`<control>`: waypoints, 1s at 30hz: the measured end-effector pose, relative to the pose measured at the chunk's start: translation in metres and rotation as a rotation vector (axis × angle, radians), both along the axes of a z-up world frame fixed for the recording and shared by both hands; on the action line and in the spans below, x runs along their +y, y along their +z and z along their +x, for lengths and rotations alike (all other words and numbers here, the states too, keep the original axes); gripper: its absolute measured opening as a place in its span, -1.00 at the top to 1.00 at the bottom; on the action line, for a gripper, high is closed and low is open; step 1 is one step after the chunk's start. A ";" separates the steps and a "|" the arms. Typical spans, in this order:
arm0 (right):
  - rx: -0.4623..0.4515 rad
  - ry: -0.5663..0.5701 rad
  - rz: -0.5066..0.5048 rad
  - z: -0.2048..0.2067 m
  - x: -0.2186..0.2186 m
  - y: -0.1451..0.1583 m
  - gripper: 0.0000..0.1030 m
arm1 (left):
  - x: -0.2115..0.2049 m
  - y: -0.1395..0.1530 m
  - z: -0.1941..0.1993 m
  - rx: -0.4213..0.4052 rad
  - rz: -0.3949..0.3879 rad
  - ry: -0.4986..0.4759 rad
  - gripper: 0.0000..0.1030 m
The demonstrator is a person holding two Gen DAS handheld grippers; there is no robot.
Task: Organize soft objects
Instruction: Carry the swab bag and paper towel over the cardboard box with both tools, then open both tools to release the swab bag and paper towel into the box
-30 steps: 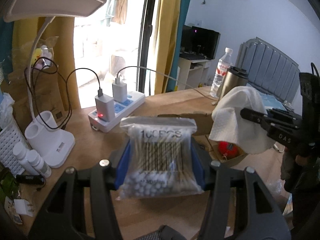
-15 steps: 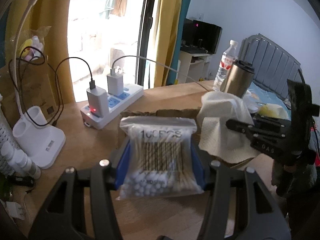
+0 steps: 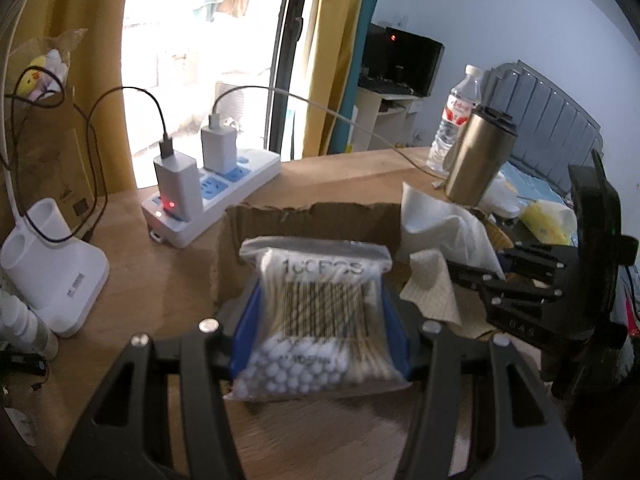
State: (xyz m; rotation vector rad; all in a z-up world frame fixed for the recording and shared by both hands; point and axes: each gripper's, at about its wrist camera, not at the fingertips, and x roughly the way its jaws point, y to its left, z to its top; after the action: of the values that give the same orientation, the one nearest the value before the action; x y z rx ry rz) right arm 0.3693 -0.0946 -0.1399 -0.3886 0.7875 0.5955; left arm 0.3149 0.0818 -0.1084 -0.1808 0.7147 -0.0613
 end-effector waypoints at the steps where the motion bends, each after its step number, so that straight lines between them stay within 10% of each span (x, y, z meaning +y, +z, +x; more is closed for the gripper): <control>1: 0.004 -0.002 0.001 0.000 0.001 0.000 0.48 | 0.000 -0.001 0.001 0.004 -0.001 -0.001 -0.10; 11: -0.030 -0.011 0.040 -0.011 -0.007 0.016 0.02 | 0.001 -0.004 0.001 0.021 -0.008 0.022 -0.34; 30: -0.056 -0.008 0.039 -0.041 -0.015 0.035 0.00 | -0.005 0.020 -0.028 -0.043 0.004 0.021 -0.35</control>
State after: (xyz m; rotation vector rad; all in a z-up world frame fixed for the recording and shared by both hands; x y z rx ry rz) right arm 0.3284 -0.1094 -0.1044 -0.3651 0.7226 0.5891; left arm 0.2872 0.0768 -0.0883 -0.1826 0.6696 -0.0434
